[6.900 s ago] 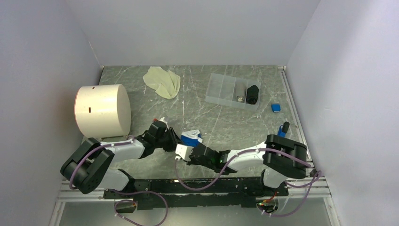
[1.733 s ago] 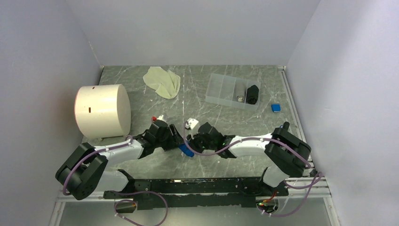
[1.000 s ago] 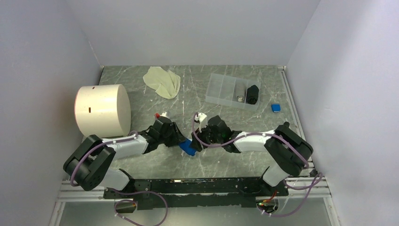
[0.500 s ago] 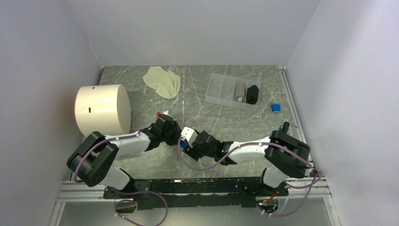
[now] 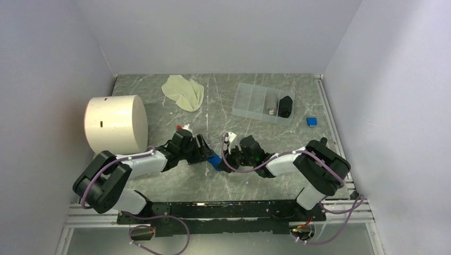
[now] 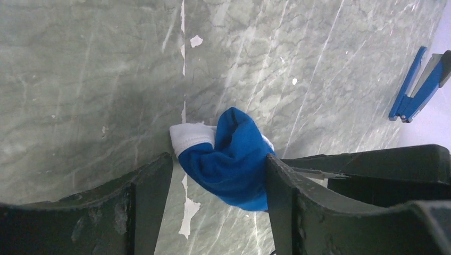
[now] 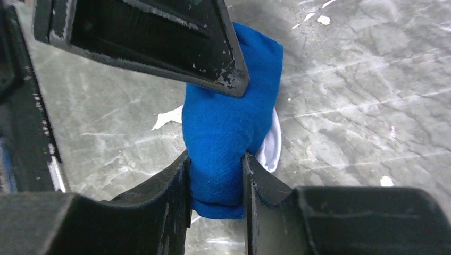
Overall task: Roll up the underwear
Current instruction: Pick up the underwear from the center of the board.
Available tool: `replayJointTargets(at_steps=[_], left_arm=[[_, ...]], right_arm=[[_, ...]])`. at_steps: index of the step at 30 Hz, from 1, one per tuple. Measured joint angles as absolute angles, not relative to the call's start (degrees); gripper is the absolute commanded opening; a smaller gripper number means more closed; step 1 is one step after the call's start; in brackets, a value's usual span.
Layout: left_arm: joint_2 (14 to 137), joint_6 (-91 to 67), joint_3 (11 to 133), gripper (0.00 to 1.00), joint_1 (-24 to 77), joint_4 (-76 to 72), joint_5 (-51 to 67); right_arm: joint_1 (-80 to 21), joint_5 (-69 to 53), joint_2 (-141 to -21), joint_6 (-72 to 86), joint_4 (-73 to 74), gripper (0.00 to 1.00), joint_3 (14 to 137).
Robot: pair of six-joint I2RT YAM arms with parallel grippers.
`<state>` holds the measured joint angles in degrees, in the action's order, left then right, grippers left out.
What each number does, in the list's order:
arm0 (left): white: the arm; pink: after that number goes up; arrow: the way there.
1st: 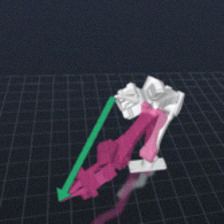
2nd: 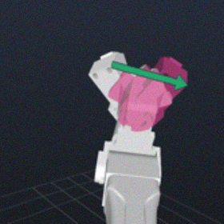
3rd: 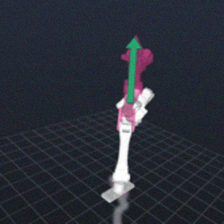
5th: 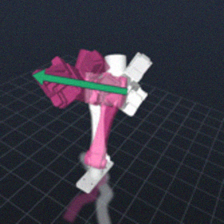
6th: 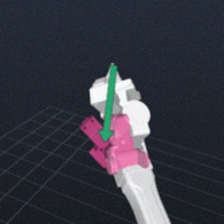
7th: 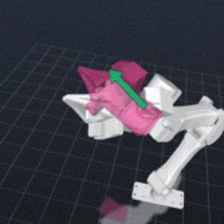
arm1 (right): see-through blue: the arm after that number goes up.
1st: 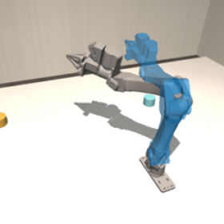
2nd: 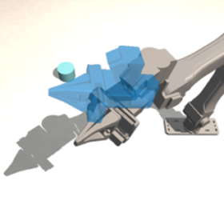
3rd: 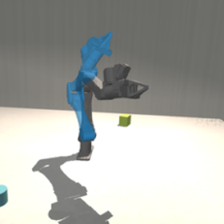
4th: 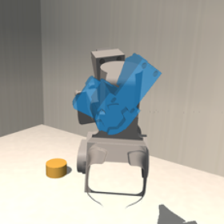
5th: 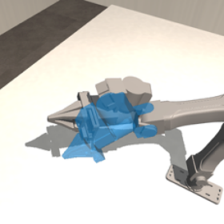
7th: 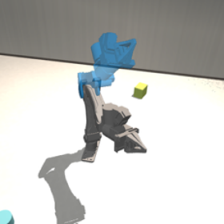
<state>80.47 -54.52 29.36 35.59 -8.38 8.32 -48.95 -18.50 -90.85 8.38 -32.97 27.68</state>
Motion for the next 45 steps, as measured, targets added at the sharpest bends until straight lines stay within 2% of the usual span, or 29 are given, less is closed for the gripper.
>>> replayJointTargets(at_steps=[5,8,10,12,14,19,24,29,37,41,45], left_arm=[[82.94,-54.17,29.52,0.62,35.33,-11.77,9.98],[84.68,-54.33,30.11,0.50,35.27,-13.21,10.68],[85.52,-54.50,30.33,0.45,35.27,-13.56,10.68],[86.13,-54.96,30.35,0.43,35.16,-13.82,10.68],[86.48,-55.31,30.35,0.43,35.11,-14.20,10.66],[87.02,-56.23,30.28,0.43,35.07,-15.20,10.68],[87.24,-56.34,30.76,0.43,35.07,-14.63,10.63],[87.50,-56.18,31.81,0.43,35.07,-12.84,10.68],[87.59,-56.21,32.01,0.43,35.07,-12.58,10.74],[87.59,-56.14,32.01,0.46,34.87,-12.56,11.11],[87.59,-56.18,31.66,0.56,33.34,-13.08,13.32]], right_arm=[[-45.93,-26.20,-94.52,12.95,-37.89,0.31,27.64],[-45.23,-27.75,-95.18,14.11,-38.41,0.38,27.92],[-45.17,-28.01,-95.18,14.20,-37.60,0.49,28.32],[-45.19,-28.16,-95.00,14.17,-35.57,0.61,29.34],[-45.30,-28.01,-94.30,14.04,-32.27,0.67,30.68],[-46.83,-21.50,-92.16,11.79,-20.78,0.83,35.77],[-53.58,-7.66,-91.77,7.51,-12.84,0.86,40.58],[-60.84,3.97,-92.09,3.36,-7.57,0.79,43.59],[-63.64,14.13,-97.32,1.45,-5.50,0.68,47.16],[-64.36,15.90,-97.56,0.54,-7.51,0.52,46.26],[-64.14,17.08,-97.56,0.54,-9.23,0.32,45.08]])
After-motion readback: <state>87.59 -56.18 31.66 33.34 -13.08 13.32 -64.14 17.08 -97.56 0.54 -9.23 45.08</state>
